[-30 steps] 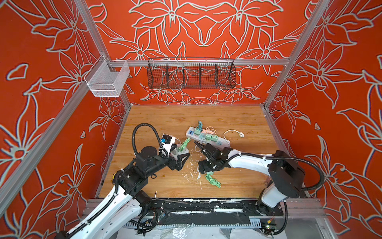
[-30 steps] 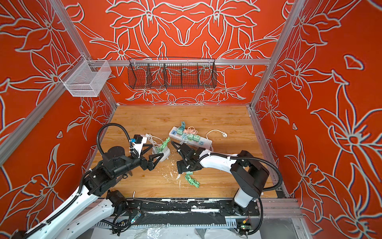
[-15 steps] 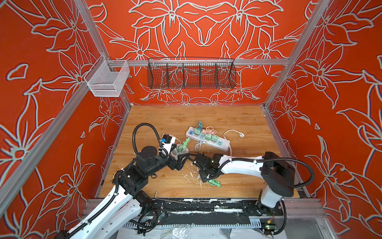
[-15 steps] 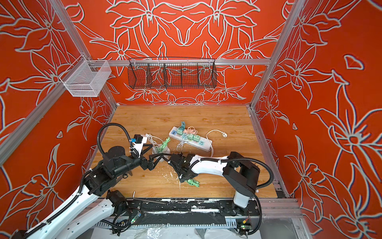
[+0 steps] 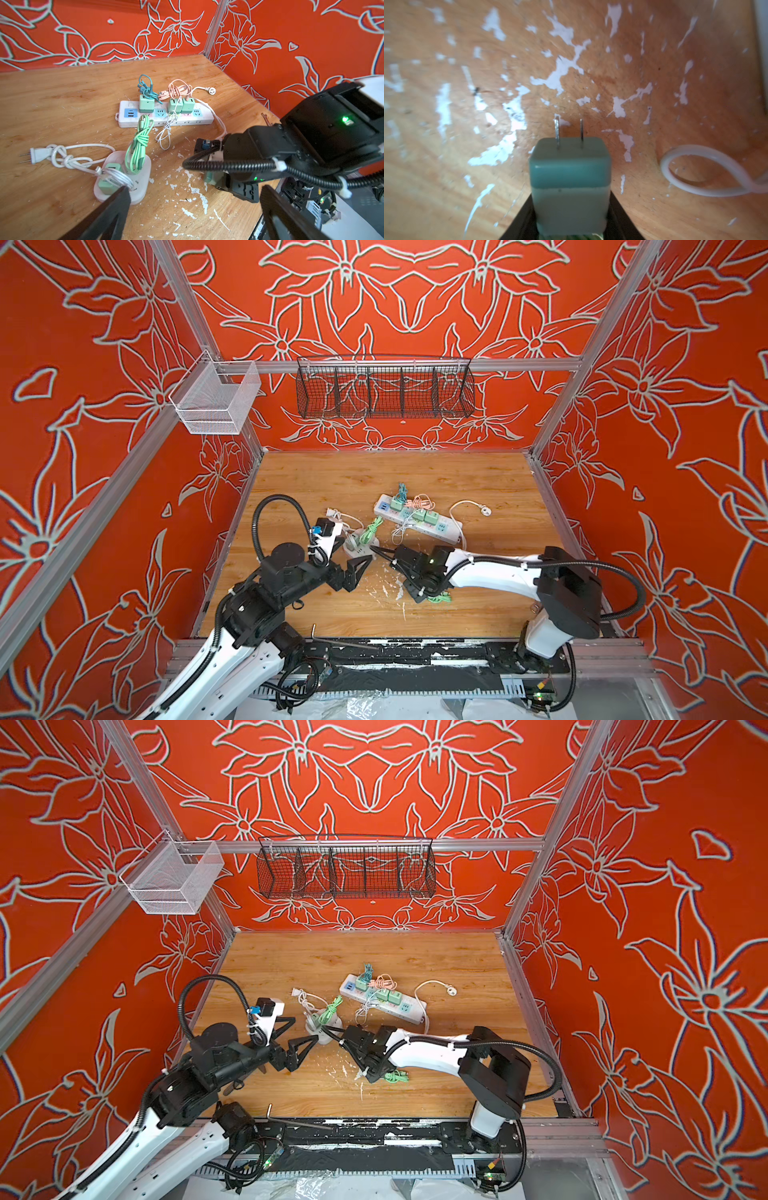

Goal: Insert the plug

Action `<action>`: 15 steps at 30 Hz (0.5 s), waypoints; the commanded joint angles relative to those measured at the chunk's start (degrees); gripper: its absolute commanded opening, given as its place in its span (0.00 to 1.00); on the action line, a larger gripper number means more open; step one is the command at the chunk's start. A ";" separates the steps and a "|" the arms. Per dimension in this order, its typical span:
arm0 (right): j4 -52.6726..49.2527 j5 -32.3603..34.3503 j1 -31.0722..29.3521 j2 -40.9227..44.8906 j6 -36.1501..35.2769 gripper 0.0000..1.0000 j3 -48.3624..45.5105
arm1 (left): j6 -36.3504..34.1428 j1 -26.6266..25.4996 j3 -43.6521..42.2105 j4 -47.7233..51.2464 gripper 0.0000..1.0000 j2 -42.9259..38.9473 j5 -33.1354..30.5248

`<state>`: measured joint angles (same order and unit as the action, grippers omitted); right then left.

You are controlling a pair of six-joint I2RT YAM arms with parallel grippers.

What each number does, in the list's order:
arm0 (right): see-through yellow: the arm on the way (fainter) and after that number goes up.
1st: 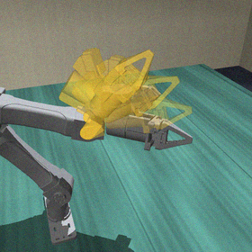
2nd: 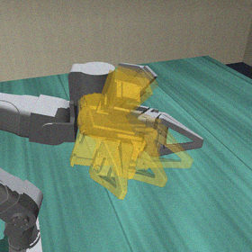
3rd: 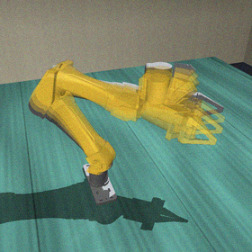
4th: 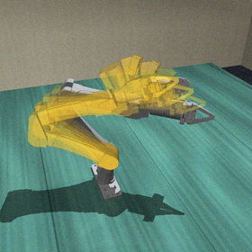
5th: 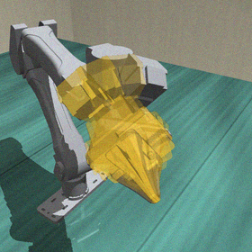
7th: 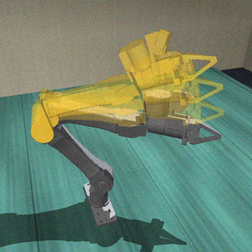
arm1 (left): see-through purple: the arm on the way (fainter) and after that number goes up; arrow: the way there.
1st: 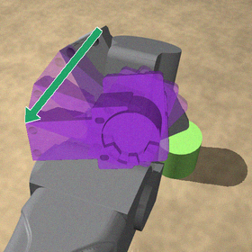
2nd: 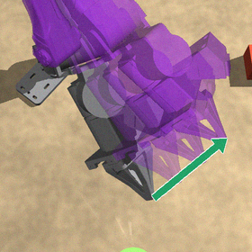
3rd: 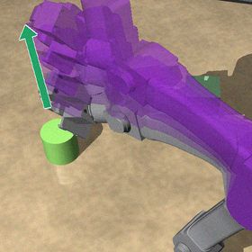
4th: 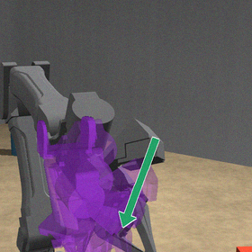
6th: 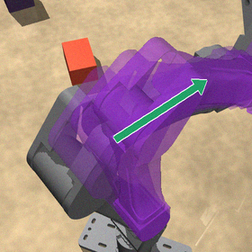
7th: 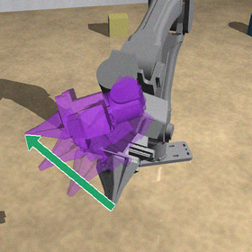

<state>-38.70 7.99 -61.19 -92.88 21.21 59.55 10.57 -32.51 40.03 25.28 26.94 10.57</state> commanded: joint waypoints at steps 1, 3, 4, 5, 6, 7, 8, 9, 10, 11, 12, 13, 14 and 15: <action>-0.51 -4.41 0.46 5.81 -14.26 0.37 2.69 | 0.52 0.17 2.86 6.10 0.97 -2.04 1.04; -1.55 -6.87 0.76 8.00 -19.63 0.37 4.27 | 0.73 0.17 3.38 7.27 0.97 -1.97 3.72; -2.41 -8.26 0.86 8.97 -22.41 0.37 5.24 | 1.12 0.17 3.54 7.71 0.97 -1.64 5.28; -3.07 -9.19 0.85 9.75 -24.63 0.37 5.99 | 1.37 0.21 3.69 7.86 0.97 -1.23 6.85; -3.99 -10.07 0.99 10.60 -26.96 0.37 6.84 | 1.71 0.17 3.90 7.86 0.97 -0.49 9.02; -5.12 -10.81 1.06 11.23 -29.15 0.37 7.90 | 2.06 0.17 4.21 7.73 0.97 0.28 10.84; -6.31 -11.23 1.15 11.67 -30.94 0.37 8.89 | 2.27 0.17 4.47 7.48 0.97 0.96 12.57; -7.38 -11.60 1.16 12.12 -32.78 0.36 10.01 | 2.37 0.17 4.82 7.33 0.97 1.82 14.59; -8.30 -11.83 1.25 12.68 -34.69 0.36 10.84 | 2.39 0.17 5.39 7.50 0.97 2.71 16.29; -8.98 -11.92 1.23 13.12 -36.20 0.36 11.46 | 2.42 0.16 5.86 7.51 0.97 3.59 17.66; -9.66 -12.38 1.25 13.78 -37.90 0.36 12.18 | 2.49 0.17 6.35 7.71 0.97 4.66 19.06; -9.81 -12.48 1.25 14.39 -38.97 0.35 12.49 | 2.42 0.25 6.99 8.06 0.97 5.68 20.20; -9.79 -12.54 1.25 14.97 -40.24 0.35 12.76 | 2.47 0.26 7.43 8.25 0.97 6.61 21.10; -9.86 -12.34 1.25 15.58 -41.33 0.35 12.99 | 2.62 0.26 7.83 8.37 0.97 7.70 21.99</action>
<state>-45.17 -2.61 -60.31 -79.18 -11.88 70.67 12.47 -32.51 45.98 32.58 32.86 26.46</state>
